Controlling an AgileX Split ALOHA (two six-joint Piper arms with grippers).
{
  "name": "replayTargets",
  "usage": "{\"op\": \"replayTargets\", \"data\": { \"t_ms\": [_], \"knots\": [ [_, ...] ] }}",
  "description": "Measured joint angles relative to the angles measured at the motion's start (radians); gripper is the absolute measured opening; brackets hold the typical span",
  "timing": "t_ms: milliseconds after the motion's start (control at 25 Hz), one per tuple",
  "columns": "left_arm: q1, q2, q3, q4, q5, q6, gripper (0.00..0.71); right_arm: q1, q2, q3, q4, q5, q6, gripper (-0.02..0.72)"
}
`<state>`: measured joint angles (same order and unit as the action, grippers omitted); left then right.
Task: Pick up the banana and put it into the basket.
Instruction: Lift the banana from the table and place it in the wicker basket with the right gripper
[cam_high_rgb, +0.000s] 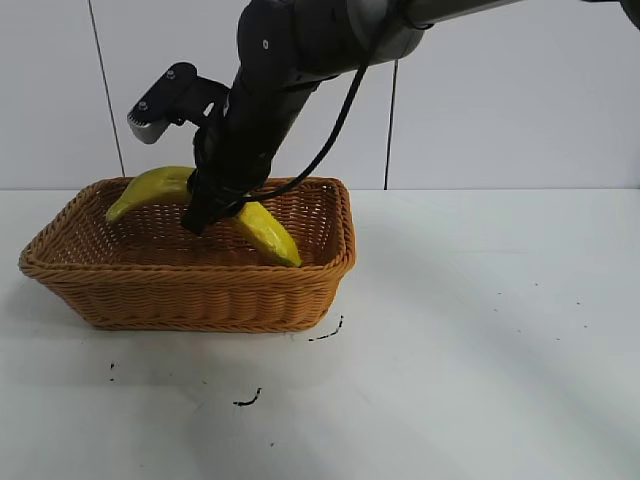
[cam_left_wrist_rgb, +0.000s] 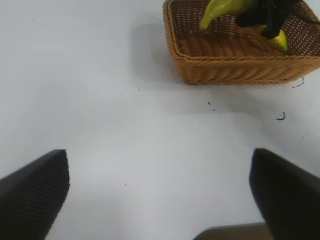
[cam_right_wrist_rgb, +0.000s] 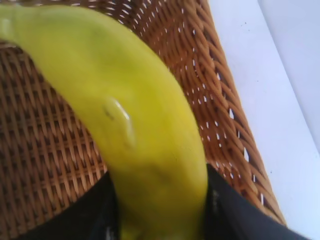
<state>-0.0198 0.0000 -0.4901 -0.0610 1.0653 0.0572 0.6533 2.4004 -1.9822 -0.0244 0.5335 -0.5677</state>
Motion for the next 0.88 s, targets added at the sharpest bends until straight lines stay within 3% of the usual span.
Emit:
{"op": "replayTargets", "data": {
  "t_ms": [80,280,480,600,880],
  "knots": [
    [0.0,0.0,0.0,0.0,0.0,0.0,0.695,0.0,0.0,0.0,0.013,0.0,0.0,0.329],
    [0.0,0.0,0.0,0.0,0.0,0.0,0.695,0.0,-0.001,0.0,0.024,-0.009,-0.014,0.503],
    [0.0,0.0,0.0,0.0,0.0,0.0,0.695,0.0,-0.006,0.0,0.024,0.003,0.0,0.531],
    [0.0,0.0,0.0,0.0,0.0,0.0,0.695,0.0,-0.027,0.0,0.035,0.044,0.058,0.531],
    [0.0,0.0,0.0,0.0,0.0,0.0,0.695,-0.008,-0.159,0.0,0.039,0.161,0.3,0.531]
  ]
}}
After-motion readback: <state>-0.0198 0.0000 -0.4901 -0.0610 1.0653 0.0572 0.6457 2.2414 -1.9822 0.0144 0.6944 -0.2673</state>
